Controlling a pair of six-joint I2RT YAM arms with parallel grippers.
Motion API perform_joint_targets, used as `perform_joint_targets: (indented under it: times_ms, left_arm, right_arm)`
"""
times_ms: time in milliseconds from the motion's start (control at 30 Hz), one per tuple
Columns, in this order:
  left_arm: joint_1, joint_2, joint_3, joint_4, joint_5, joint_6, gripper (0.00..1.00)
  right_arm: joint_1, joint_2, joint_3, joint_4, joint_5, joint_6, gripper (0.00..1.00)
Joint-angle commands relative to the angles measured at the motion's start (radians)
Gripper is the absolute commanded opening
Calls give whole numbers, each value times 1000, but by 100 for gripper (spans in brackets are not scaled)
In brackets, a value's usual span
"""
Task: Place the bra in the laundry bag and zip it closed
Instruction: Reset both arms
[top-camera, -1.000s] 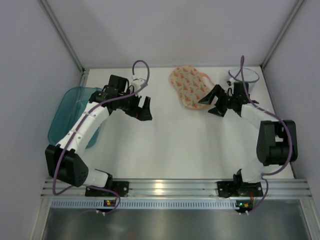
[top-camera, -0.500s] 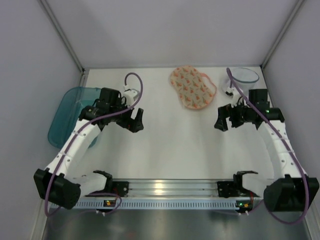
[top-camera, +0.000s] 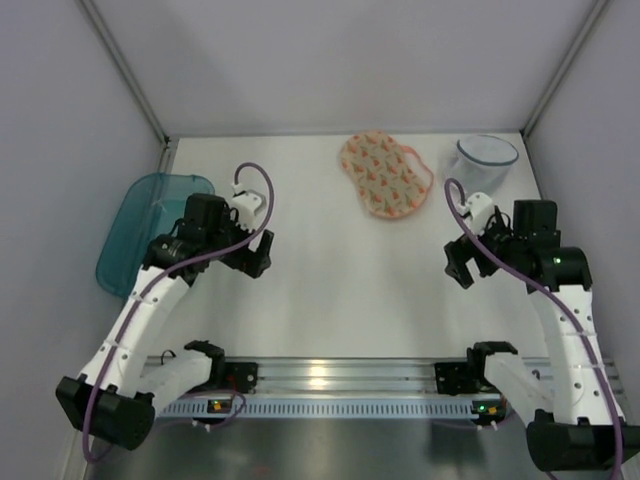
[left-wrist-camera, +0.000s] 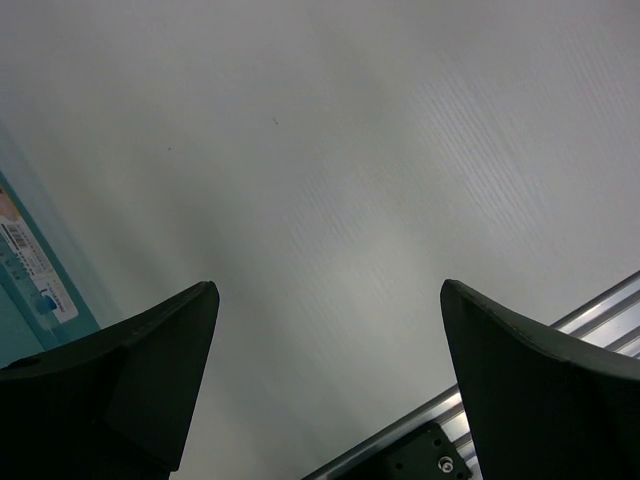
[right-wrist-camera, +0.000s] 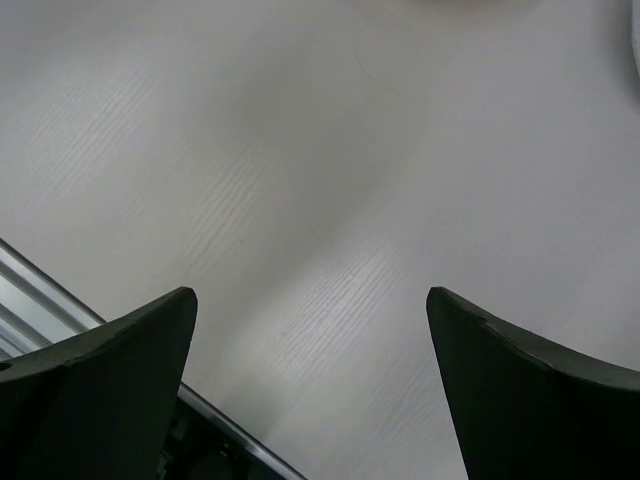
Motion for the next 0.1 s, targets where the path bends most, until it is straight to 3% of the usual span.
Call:
perform_joint_targets:
  times_ms: [0, 67]
  left_arm:
    - [15, -24, 4, 5, 9, 10, 99]
    - [23, -30, 11, -1, 10, -7, 99]
  right_arm:
    - [-4, -24, 5, -12, 5, -42, 100]
    - [-4, -32, 4, -10, 4, -42, 99]
